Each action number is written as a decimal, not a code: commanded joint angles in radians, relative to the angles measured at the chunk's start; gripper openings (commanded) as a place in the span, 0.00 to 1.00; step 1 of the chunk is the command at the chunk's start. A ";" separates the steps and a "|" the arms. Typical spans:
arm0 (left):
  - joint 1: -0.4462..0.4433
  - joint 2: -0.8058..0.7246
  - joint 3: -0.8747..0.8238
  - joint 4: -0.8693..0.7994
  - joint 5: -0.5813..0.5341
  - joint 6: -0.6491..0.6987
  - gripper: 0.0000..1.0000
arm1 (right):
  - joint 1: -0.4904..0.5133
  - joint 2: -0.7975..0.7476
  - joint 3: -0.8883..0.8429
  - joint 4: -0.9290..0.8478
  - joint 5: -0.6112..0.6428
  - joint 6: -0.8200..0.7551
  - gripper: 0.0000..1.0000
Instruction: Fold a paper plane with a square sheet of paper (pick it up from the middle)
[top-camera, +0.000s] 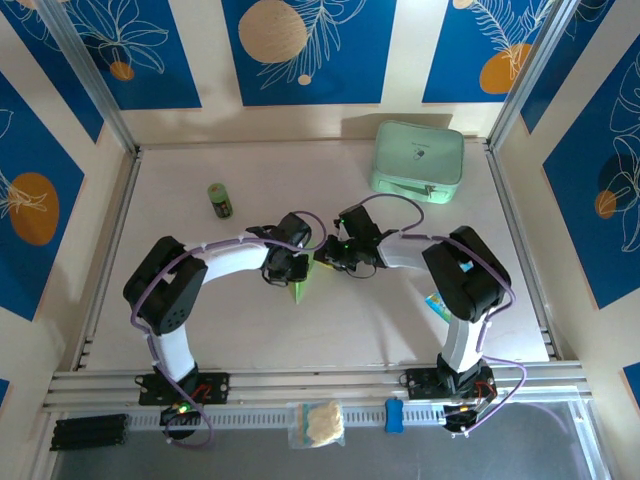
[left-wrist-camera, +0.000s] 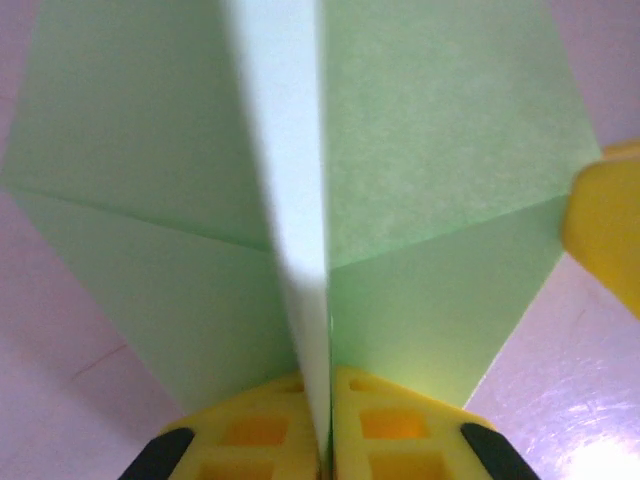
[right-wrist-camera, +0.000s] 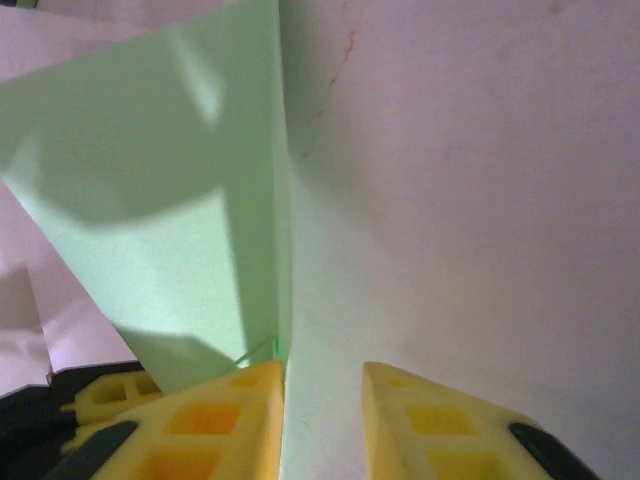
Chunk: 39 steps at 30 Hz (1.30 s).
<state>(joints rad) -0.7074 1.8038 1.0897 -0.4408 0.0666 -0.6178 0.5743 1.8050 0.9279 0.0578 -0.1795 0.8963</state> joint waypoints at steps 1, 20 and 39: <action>-0.011 -0.010 0.028 -0.036 -0.035 0.009 0.07 | -0.019 -0.101 -0.042 -0.028 0.045 0.003 0.37; 0.067 0.232 0.515 -0.203 -0.183 0.154 0.05 | -0.160 -0.669 -0.300 -0.235 0.364 -0.082 0.73; 0.108 0.540 0.880 -0.346 -0.179 0.090 0.13 | -0.205 -0.785 -0.355 -0.281 0.319 -0.107 0.77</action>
<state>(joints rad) -0.6098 2.3192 1.9320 -0.7414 -0.0994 -0.5064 0.3782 1.0393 0.5869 -0.2039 0.1535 0.8101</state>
